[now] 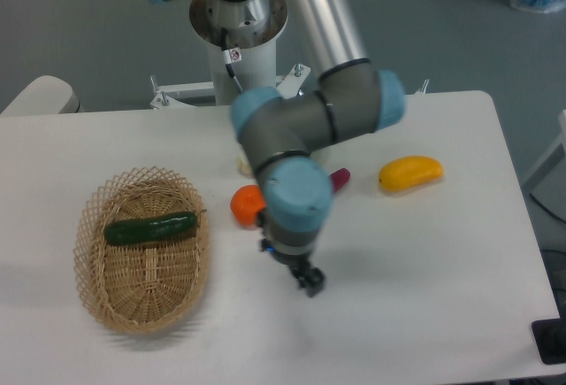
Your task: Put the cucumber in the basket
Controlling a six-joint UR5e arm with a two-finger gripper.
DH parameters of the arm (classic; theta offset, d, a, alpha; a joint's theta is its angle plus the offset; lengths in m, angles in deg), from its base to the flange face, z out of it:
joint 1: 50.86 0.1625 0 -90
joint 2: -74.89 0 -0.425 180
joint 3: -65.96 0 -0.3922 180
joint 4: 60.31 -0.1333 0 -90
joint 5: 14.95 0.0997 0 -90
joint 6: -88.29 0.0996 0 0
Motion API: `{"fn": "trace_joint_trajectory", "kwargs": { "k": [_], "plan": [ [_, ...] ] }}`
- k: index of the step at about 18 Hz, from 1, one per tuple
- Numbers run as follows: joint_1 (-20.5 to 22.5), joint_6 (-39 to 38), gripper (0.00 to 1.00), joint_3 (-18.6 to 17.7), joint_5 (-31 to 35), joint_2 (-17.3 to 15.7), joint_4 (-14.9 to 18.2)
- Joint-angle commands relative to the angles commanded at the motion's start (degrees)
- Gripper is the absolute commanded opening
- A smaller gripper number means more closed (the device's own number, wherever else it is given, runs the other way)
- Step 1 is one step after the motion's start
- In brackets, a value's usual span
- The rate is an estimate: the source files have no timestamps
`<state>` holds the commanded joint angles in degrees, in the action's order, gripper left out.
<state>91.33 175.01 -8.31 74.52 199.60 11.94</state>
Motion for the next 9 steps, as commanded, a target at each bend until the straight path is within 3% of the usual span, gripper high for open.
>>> {"fn": "trace_joint_trajectory", "kwargs": {
  "k": [6,9],
  "plan": [
    [4.5,6.7,1.0,8.0,0.8,4.8,0.8],
    [5.4,7.1,1.0,9.1,1.6,6.0,0.5]
  ]
}}
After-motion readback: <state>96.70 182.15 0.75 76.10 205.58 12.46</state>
